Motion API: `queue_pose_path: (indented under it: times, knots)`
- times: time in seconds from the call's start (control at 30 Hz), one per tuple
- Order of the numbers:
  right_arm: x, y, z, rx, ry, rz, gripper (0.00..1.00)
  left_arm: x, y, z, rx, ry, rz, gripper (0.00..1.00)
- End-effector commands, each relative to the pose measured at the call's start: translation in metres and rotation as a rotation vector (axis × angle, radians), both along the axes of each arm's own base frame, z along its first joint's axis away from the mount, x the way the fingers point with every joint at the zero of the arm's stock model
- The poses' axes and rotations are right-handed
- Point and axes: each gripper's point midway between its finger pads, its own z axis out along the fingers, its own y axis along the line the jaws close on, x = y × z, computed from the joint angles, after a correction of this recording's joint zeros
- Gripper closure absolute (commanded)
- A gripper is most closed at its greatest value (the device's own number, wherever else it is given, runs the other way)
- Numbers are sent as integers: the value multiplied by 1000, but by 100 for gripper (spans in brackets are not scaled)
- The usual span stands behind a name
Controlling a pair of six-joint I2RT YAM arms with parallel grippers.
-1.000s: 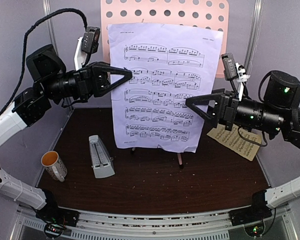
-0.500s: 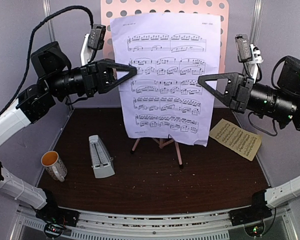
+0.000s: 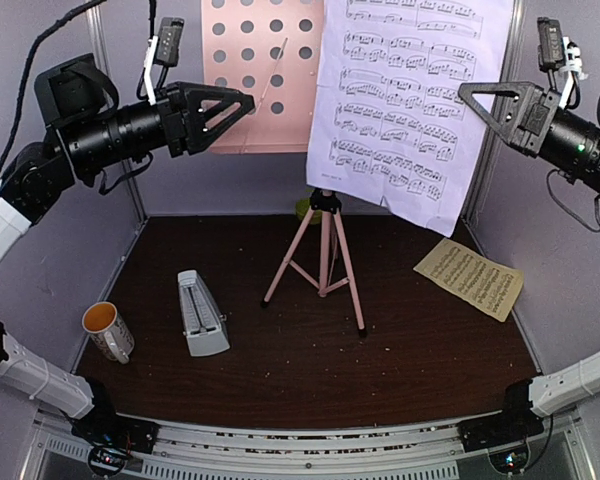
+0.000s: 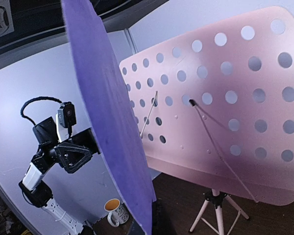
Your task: Set up the instrument practice props
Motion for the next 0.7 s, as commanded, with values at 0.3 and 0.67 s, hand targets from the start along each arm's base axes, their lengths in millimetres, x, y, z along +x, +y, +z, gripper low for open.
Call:
queue_pose_path:
  times: [0.3, 0.67]
  knots:
    - [50, -16, 51, 94, -55, -130, 100, 54, 25, 11, 131, -70, 339, 30]
    - [79, -9, 59, 49, -113, -183, 100, 79, 11, 21, 231, -139, 405, 32]
